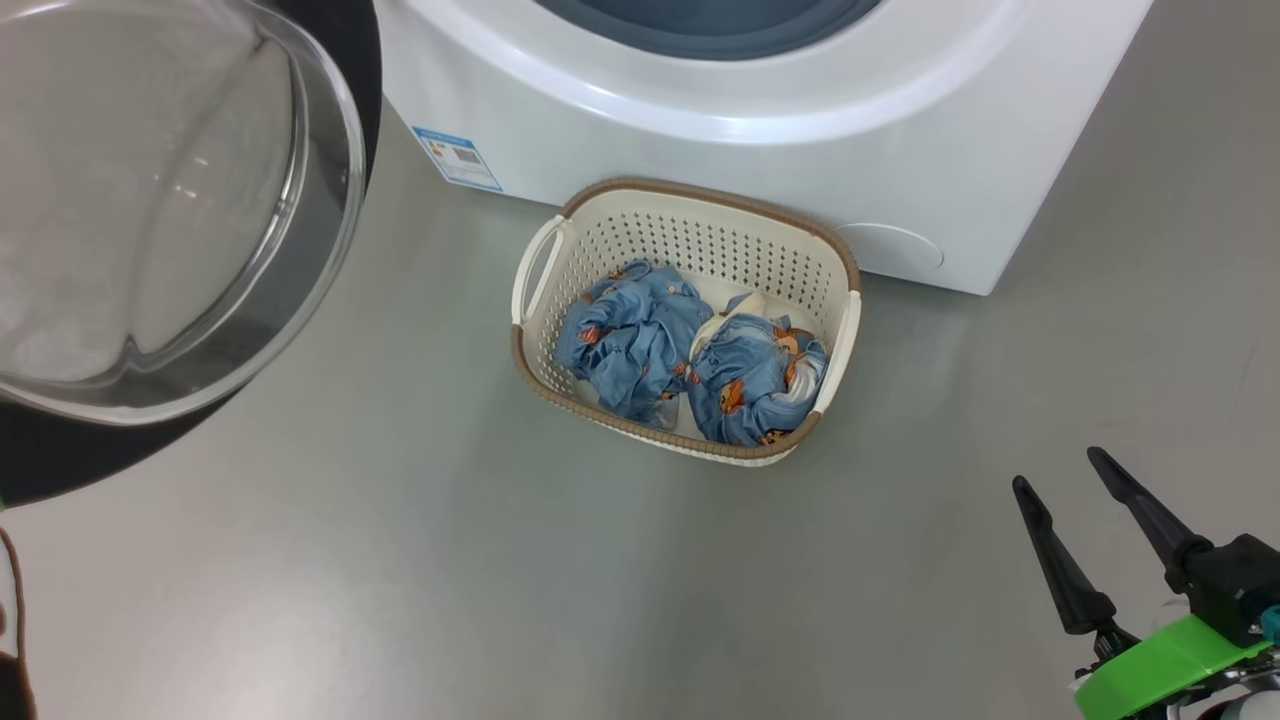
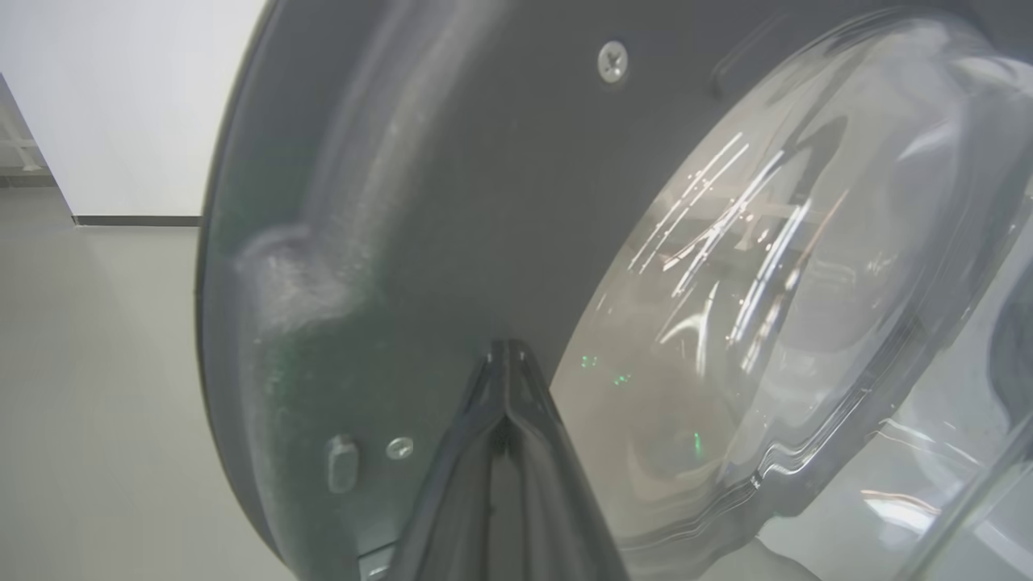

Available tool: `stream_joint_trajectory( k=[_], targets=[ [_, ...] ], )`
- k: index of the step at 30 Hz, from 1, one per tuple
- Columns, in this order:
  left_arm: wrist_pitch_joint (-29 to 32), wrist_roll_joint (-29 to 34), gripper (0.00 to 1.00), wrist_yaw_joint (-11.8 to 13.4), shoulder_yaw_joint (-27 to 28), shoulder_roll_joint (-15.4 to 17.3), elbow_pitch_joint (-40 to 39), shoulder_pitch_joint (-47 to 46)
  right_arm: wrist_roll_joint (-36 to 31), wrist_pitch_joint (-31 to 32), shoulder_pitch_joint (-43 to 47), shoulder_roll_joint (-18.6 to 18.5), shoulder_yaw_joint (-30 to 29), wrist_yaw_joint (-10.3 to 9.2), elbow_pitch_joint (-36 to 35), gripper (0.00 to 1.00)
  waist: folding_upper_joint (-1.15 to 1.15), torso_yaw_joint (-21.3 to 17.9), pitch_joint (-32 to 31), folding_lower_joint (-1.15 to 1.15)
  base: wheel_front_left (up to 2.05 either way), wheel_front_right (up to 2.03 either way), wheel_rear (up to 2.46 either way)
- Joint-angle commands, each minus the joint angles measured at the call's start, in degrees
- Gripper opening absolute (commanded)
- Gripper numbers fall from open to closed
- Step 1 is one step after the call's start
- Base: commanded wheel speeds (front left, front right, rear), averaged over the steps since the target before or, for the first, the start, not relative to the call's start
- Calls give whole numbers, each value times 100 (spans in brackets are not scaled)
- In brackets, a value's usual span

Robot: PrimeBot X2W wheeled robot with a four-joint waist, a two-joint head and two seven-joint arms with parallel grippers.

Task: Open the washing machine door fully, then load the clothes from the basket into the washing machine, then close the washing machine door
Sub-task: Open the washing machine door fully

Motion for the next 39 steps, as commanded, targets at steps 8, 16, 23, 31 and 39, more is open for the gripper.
stream_joint_trajectory(
  k=[8,16,23,31,39],
  targets=[
    [-36,274,0,-266,306,454,17,67,-18,-114,-156,120,263,9,71,100,0,-117,-384,0,0,0,0],
    [-36,521,0,-506,255,362,-14,397,-7,-223,-195,421,263,9,406,100,0,-293,-909,0,0,0,0],
    [-36,727,0,-613,79,234,-244,719,-6,-257,-163,655,174,9,605,100,0,-457,-1358,0,0,0,0],
    [-36,868,0,-707,-365,-22,-672,1301,-59,-262,21,1004,-131,9,584,100,0,-793,-1920,0,0,0,0],
    [-36,782,0,-738,-1023,-424,-1057,1846,-140,-263,223,1216,-332,9,538,100,0,-1163,-2237,0,0,0,0]
  ],
)
